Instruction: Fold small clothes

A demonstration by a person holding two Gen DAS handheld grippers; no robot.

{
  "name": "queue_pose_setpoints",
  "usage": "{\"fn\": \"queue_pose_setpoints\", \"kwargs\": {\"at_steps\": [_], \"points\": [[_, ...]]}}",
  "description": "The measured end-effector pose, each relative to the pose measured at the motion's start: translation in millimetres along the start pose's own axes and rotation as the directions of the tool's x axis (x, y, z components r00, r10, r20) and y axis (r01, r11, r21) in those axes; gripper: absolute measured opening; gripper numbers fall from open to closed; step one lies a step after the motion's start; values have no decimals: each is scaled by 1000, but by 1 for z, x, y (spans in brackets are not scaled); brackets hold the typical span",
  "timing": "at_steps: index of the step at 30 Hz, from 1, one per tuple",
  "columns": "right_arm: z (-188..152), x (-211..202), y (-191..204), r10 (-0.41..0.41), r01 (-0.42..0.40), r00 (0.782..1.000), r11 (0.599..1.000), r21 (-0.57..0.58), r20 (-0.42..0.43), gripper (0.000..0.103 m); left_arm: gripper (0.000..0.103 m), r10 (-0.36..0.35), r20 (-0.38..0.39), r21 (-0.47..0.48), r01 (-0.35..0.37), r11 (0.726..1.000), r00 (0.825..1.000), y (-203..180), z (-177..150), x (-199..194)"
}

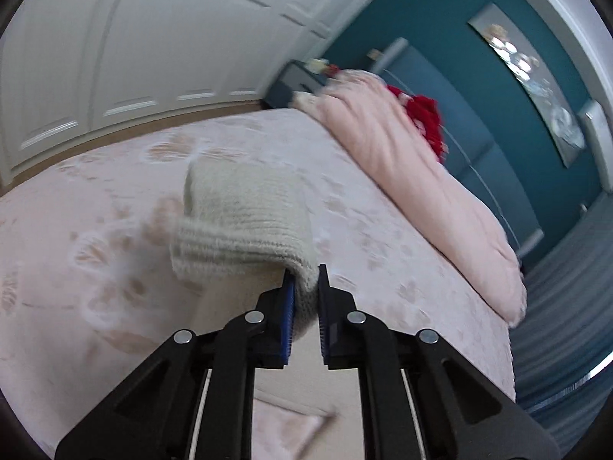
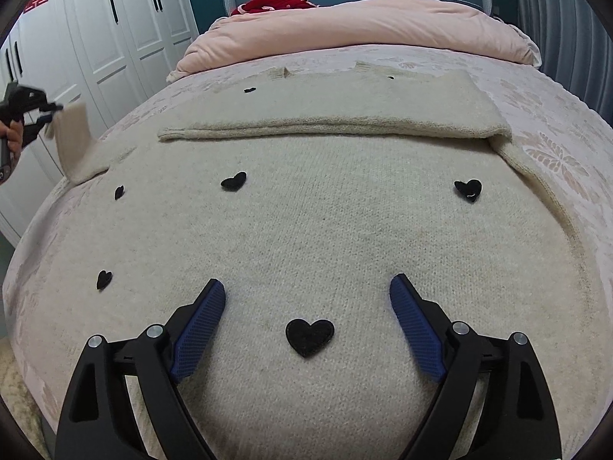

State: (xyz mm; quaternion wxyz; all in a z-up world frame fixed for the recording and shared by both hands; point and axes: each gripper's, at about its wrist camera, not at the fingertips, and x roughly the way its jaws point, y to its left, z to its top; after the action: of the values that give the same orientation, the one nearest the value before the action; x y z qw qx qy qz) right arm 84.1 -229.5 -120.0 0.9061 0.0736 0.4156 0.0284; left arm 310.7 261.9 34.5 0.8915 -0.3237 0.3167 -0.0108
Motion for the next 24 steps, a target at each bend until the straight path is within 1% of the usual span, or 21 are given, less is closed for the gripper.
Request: {"fn": "queue_pose_setpoints", "kwargs": {"at_steps": [1, 2, 3, 4, 5, 6, 7, 8, 9, 10, 12, 14, 15, 16, 17, 18, 19, 21, 22, 23, 24], "points": [[-1, 0, 0, 5, -5, 1000, 1000, 6, 1, 86, 10, -57, -23, 48, 58, 997, 998, -30, -14, 1], [-1, -1, 0, 10, -10, 1000, 1000, 10, 2, 86, 10, -111, -54, 92, 116, 989, 992, -61, -32, 3], [-1, -1, 0, 16, -16, 1000, 1000, 14, 4, 86, 10, -154, -97, 123, 165, 979, 983, -87, -51, 8], [-1, -2, -1, 21, -22, 1000, 1000, 18, 6, 86, 11, -187, -151, 139, 208, 968, 971, -111, -74, 15], [-1, -2, -1, 28, -28, 1000, 999, 23, 8, 86, 15, -204, -204, 142, 235, 961, 957, -130, -99, 25], [-1, -2, -3, 36, -36, 999, 999, 29, 10, 86, 18, -205, -256, 152, 248, 957, 945, -145, -127, 35], [0, -3, -4, 45, -45, 999, 998, 35, 11, 86, 24, -179, -296, 172, 237, 956, 938, -154, -154, 44], [0, -3, -5, 53, -54, 999, 998, 42, 12, 86, 42, -144, -326, 190, 214, 958, 934, -160, -182, 52], [0, -3, -6, 62, -63, 998, 997, 48, 13, 87, 53, -115, -340, 200, 191, 961, 933, -158, -205, 54], [0, -4, -7, 72, -73, 997, 996, 53, 15, 87, 55, -98, -349, 194, 175, 965, 932, -153, -226, 55], [1, -6, -12, 98, -99, 995, 993, 71, 20, 87, 56, -88, -375, 155, 156, 976, 923, -128, -257, 49], [6, -8, -16, 114, -114, 993, 988, 101, 7, 87, 56, -49, -390, 122, 104, 987, 920, -101, -274, 40], [12, -10, -17, 115, -113, 993, 986, 122, -7, 87, 57, -36, -385, 115, 86, 990, 922, -89, -279, 34], [21, -12, -19, 131, -129, 991, 978, 162, -6, 87, 57, -19, -371, 116, 66, 991, 929, -75, -281, 27], [32, -12, -22, 165, -162, 986, 963, 215, 1, 87, 57, -20, -349, 118, 66, 991, 937, -63, -282, 19], [44, -9, -26, 199, -194, 980, 944, 269, 9, 87, 56, -40, -333, 117, 83, 990, 942, -53, -283, 13], [56, -4, -28, 220, -212, 975, 925, 316, 10, 87, 56, -69, -328, 117, 113, 987, 942, -46, -283, 9], [79, 12, -32, 256, -240, 967, 889, 390, 10, 87, 56, -104, -319, 128, 151, 980, 942, -40, -284, 5], [89, 22, -32, 267, -247, 964, 875, 415, 11, 86, 56, -111, -315, 142, 162, 977, 943, -39, -285, 4], [97, 33, -32, 258, -233, 966, 873, 429, -2, 85, 56, -109, -311, 156, 164, 974, 944, -39, -287, 4], [102, 42, -31, 249, -217, 968, 872, 440, -17, 81, 56, -106, -304, 169, 163, 972, 947, -39, -289, 4]]}}
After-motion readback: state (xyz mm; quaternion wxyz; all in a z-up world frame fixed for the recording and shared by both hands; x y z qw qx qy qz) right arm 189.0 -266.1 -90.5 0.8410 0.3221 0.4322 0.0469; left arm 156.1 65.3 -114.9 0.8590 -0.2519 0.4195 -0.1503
